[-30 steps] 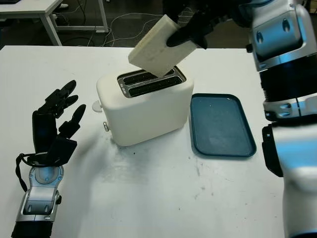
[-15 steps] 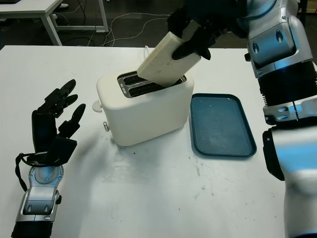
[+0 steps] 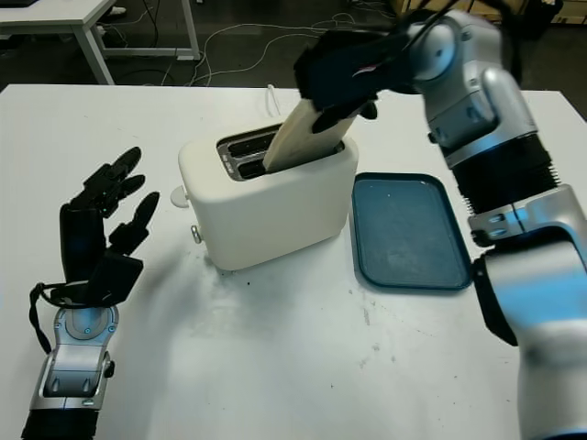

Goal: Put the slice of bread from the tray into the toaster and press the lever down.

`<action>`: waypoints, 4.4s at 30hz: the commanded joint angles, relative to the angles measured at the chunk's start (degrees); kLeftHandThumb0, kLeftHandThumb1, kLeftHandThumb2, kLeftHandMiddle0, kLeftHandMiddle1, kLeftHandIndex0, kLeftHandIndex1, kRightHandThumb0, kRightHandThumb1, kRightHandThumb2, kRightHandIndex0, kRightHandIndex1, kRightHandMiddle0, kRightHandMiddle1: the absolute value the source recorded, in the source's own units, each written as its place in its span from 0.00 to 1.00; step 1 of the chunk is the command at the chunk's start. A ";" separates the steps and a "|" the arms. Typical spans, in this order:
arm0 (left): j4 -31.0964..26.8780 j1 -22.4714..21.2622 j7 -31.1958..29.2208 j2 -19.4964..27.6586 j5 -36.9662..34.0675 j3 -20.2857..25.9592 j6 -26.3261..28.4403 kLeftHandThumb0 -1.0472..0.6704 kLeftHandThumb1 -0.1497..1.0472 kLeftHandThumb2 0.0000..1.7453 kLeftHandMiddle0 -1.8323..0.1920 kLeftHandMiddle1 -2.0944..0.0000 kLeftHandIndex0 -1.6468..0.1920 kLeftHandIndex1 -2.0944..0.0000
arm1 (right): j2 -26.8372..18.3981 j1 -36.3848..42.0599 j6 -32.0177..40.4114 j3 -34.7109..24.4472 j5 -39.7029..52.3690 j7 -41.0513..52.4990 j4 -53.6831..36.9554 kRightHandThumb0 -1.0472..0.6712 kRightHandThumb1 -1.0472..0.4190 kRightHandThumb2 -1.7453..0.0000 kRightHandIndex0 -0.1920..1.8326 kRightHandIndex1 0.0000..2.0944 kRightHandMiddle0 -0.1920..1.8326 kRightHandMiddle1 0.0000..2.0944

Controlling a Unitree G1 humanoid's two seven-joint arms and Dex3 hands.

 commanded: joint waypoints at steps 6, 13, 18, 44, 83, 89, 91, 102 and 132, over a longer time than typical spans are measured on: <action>-0.05 0.36 0.60 -0.35 0.42 -0.55 0.04 0.24 0.89 0.14 0.60 0.81 0.55 1.00 | 4.14 -0.83 -1.12 1.27 -1.08 -0.31 -1.64 0.36 0.09 0.94 0.64 0.83 0.52 0.83; 0.25 0.60 0.28 -0.39 -0.49 -0.61 -0.45 0.25 0.89 0.14 0.61 0.81 0.55 1.00 | 7.06 -1.21 -1.23 1.31 -1.98 -1.53 -2.31 0.31 0.09 0.98 0.57 0.83 0.48 0.83; 0.43 0.78 0.41 -0.23 -0.47 -0.45 -0.67 0.24 0.89 0.14 0.61 0.80 0.55 1.00 | 6.97 -1.65 -0.39 1.25 -2.78 -0.88 -2.64 0.31 0.10 1.00 0.48 0.82 0.41 0.67; 0.56 0.73 0.76 -0.91 -0.68 -0.40 -0.72 0.26 0.89 0.13 0.63 0.79 0.55 1.00 | -0.64 -4.41 -7.14 -4.04 -1.16 2.99 -2.62 0.33 0.10 1.00 0.36 0.32 0.45 0.07; -4.61 1.95 -1.86 10.74 7.56 1.59 -5.85 0.30 0.89 0.13 0.56 0.79 0.49 0.98 | 17.42 59.71 -27.22 -31.53 15.77 -59.89 -14.21 0.41 0.09 0.93 0.66 0.04 0.57 0.01; -5.21 2.12 -2.14 12.00 9.22 1.29 -5.70 0.31 0.89 0.12 0.54 0.78 0.46 0.98 | 18.50 58.56 -25.17 -31.61 17.24 -59.11 -11.98 0.38 0.09 0.91 0.65 0.02 0.57 0.00; -5.95 2.40 -2.78 12.51 10.20 1.13 -4.82 0.31 0.89 0.13 0.54 0.77 0.46 0.98 | 18.73 58.44 -24.39 -31.43 16.89 -59.21 -12.36 0.38 0.09 0.91 0.64 0.01 0.56 0.00; -8.87 1.33 -9.84 22.36 19.70 0.16 -5.10 0.40 0.89 0.22 0.54 0.54 0.31 0.94 | 19.08 58.92 -21.20 -30.45 15.58 -58.62 -14.67 0.38 0.09 0.92 0.66 0.01 0.57 0.00; 0.75 -14.31 -27.47 38.11 11.57 -2.55 -14.72 0.40 0.89 0.16 0.57 0.40 0.32 0.96 | 18.97 59.08 -22.77 -30.27 15.46 -58.42 -12.77 0.33 0.09 0.91 0.66 0.00 0.56 0.00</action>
